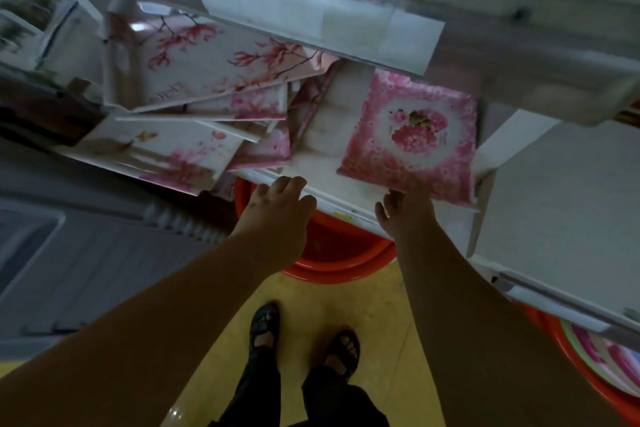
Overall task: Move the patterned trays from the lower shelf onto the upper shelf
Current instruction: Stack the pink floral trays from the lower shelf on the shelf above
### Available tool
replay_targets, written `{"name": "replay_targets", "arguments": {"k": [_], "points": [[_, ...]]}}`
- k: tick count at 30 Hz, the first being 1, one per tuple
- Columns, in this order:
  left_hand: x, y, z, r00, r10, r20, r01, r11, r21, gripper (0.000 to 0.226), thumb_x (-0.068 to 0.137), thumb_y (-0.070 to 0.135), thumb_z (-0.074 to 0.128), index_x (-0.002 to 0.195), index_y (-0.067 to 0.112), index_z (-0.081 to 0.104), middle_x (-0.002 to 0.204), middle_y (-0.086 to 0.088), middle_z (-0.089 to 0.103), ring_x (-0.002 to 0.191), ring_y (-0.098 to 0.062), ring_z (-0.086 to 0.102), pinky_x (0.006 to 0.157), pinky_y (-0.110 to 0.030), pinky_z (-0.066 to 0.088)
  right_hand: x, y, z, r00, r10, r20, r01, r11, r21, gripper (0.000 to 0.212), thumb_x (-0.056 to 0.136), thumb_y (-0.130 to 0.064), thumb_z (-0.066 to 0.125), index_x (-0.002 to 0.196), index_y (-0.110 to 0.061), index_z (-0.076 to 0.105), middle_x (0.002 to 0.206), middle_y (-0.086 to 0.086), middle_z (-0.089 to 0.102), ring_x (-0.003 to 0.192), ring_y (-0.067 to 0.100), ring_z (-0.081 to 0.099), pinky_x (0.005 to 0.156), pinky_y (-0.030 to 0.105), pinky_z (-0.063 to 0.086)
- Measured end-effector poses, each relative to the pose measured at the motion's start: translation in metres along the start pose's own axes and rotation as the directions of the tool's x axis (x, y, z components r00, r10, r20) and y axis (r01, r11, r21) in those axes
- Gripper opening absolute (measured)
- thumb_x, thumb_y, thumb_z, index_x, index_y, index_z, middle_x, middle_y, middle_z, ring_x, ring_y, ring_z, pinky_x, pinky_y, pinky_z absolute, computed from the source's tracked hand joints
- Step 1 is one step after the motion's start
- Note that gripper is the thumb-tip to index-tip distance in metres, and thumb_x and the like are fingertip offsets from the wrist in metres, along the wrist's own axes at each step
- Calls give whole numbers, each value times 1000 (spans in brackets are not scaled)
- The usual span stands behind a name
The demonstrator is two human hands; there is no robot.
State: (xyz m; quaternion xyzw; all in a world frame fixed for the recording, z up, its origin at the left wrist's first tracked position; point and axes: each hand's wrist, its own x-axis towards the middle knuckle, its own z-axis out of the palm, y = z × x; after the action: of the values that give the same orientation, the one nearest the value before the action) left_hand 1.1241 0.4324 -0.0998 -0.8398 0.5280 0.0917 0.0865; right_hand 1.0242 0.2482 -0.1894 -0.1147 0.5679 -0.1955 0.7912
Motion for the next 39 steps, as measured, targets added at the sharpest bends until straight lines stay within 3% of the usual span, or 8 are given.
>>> {"name": "replay_targets", "arguments": {"k": [5,13,19,21,24,26,33,39], "points": [[-1,9,-25,999,31,-19,-31,999,-21,46,86,24,50,132,22,44,149,-7,31,134,-28,31,104,-45,32,-38,1,9,999,-28,16,29,1000,-12,19,99,-27,47,91,-11,54,70,3,52,47,13,35,89,34,46],[-27,13,-70,977,126,-174,-122,992,32,57,87,24,54,139,20,31,141,-3,37,129,-25,35,103,-39,34,-119,28,13,991,-113,68,115,993,-17,29,95,-33,53,78,-10,61,64,3,55,31,9,33,51,19,43],[-97,-13,-83,981,168,-102,-172,984,-38,67,90,35,54,147,22,21,150,-4,33,140,-27,25,111,-45,27,-202,83,10,991,-131,19,129,989,72,17,94,-21,51,81,-12,55,63,4,69,29,5,34,45,18,41],[-128,-26,-88,979,187,-84,-189,982,-16,62,92,37,50,146,22,24,152,-5,30,141,-28,24,111,-46,25,-233,107,6,989,-145,2,144,987,69,17,91,-22,56,78,-11,55,61,4,68,33,5,36,41,16,40],[-170,-44,-99,967,245,-74,-245,969,8,53,92,38,50,141,26,37,147,-5,41,136,-28,34,113,-45,25,-276,137,3,986,-168,26,168,986,3,18,87,-25,60,83,-8,62,90,7,74,35,4,34,45,17,42],[-193,-50,-108,959,271,-86,-267,962,61,47,92,31,52,138,29,45,143,-4,49,132,-28,42,112,-43,28,-298,150,3,981,-187,47,191,975,-109,21,87,-29,60,85,-9,64,82,4,76,31,2,32,42,15,39],[-265,-57,-136,955,293,-40,-293,956,20,38,95,29,44,131,20,52,118,-9,64,106,-26,61,86,-37,49,-370,166,23,931,-348,110,357,804,-476,16,78,-23,57,78,-8,64,49,3,60,31,8,32,43,16,43],[-295,-69,-145,944,291,-154,-316,932,-175,28,89,40,48,94,17,61,83,1,60,82,-19,59,66,-30,38,-416,171,57,785,-552,282,584,504,-637,19,83,-26,59,81,-7,60,67,12,49,55,19,45,54,28,47]]}}
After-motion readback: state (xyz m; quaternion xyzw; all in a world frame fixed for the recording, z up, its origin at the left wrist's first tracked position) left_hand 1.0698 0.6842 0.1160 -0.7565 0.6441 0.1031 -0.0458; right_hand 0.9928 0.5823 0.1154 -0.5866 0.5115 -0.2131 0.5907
